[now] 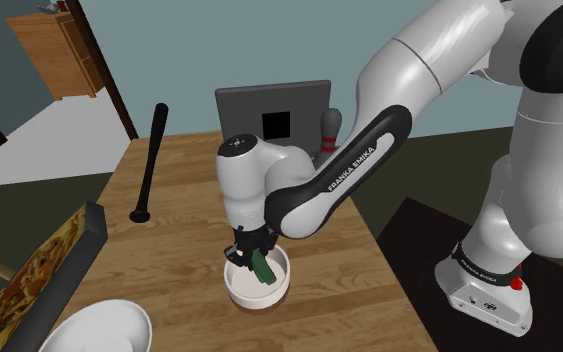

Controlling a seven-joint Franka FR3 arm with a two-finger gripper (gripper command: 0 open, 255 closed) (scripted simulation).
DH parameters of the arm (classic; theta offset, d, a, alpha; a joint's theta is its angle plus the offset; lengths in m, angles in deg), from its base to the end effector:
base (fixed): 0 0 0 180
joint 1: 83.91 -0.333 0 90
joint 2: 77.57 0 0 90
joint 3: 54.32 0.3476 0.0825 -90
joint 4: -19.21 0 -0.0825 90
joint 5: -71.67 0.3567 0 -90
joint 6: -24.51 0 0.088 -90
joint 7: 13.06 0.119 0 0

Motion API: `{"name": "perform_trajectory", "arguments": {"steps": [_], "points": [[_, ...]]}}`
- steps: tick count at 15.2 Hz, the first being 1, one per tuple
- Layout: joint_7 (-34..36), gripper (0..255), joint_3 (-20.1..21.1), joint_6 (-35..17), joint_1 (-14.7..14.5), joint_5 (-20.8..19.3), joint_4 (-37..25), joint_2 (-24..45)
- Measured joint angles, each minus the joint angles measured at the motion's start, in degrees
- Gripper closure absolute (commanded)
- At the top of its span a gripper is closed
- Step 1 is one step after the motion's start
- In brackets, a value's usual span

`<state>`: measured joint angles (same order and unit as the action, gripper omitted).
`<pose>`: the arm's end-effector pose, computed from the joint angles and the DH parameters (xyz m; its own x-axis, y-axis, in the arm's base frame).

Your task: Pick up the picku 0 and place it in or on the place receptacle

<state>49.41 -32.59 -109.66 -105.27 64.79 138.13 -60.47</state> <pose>0.4258 0.3827 0.3311 0.9638 -0.2655 -0.0240 -0.2657 -0.9641 -0.0051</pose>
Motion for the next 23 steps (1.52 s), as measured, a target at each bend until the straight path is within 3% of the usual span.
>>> {"name": "perform_trajectory", "arguments": {"steps": [7,8,14,18,23], "points": [[0.3,255,-0.2,-0.8,-0.1,-0.3,0.2,0.7],[0.3,0,-0.2,-0.8,-0.1,-0.4,0.2,0.7],[0.3,0,-0.1,-0.8,-0.1,-0.3,0.2,0.6],[-1.0,0,0.6,3.9,0.5,1.5,-1.5,-2.8],[-1.4,0,0.8,5.4,0.7,2.2,-1.7,-4.0]]}}
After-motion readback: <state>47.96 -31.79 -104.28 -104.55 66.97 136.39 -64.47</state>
